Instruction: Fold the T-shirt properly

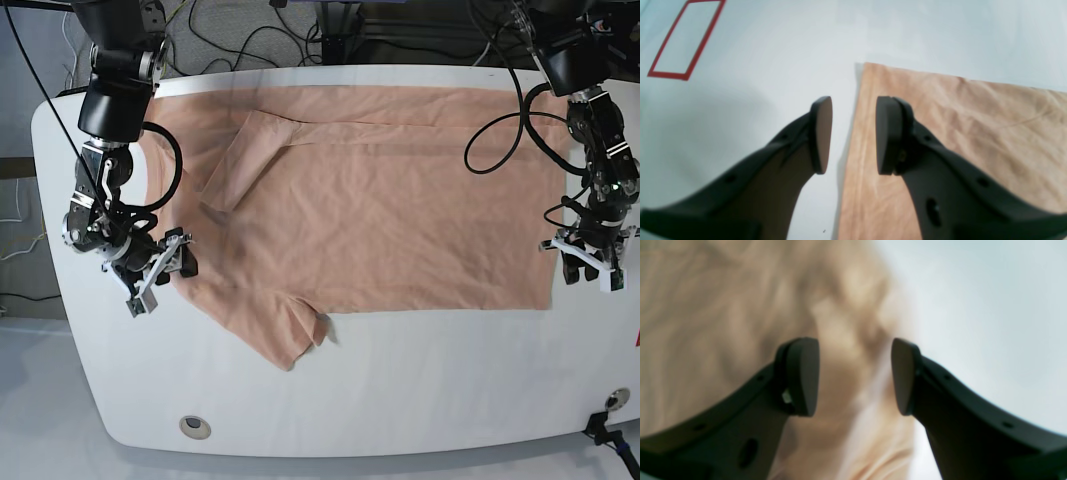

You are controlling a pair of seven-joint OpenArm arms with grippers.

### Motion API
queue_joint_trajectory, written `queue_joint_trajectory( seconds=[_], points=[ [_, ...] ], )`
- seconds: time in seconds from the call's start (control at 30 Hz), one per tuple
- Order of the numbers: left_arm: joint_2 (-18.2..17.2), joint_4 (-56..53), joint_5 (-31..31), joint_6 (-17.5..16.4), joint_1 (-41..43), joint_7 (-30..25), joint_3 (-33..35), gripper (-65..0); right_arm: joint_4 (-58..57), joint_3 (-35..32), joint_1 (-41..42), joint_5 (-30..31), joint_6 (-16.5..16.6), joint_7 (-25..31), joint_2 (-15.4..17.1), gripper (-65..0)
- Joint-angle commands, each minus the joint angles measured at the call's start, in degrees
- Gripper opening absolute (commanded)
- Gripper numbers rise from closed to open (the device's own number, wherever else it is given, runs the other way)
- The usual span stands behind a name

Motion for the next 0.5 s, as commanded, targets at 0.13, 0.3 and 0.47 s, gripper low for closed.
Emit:
queue_joint_trajectory(
  seconds=[0.13, 0.3, 0.47],
  points=[
    [-0.98, 1.26, -0.45, 0.14, -1.30, -1.40, -0.08, -44.3, -9.26, 0.21, 7.27, -5.46, 0.51, 8.33, 0.63, -31.4],
    [-0.89, 1.26, -0.45, 0.14, -1.12, -1.40, 0.01, -44.3, -20.08, 0.21, 11.31, -5.55, 0.51, 14.92, 1.07, -31.3],
    [-0.80, 1.26, -0.45, 0.14, -1.03, -1.40, 0.01, -44.3, -25.53, 0.12, 13.16, -5.55, 0.51, 18.53, 1.95, -31.3]
  ],
)
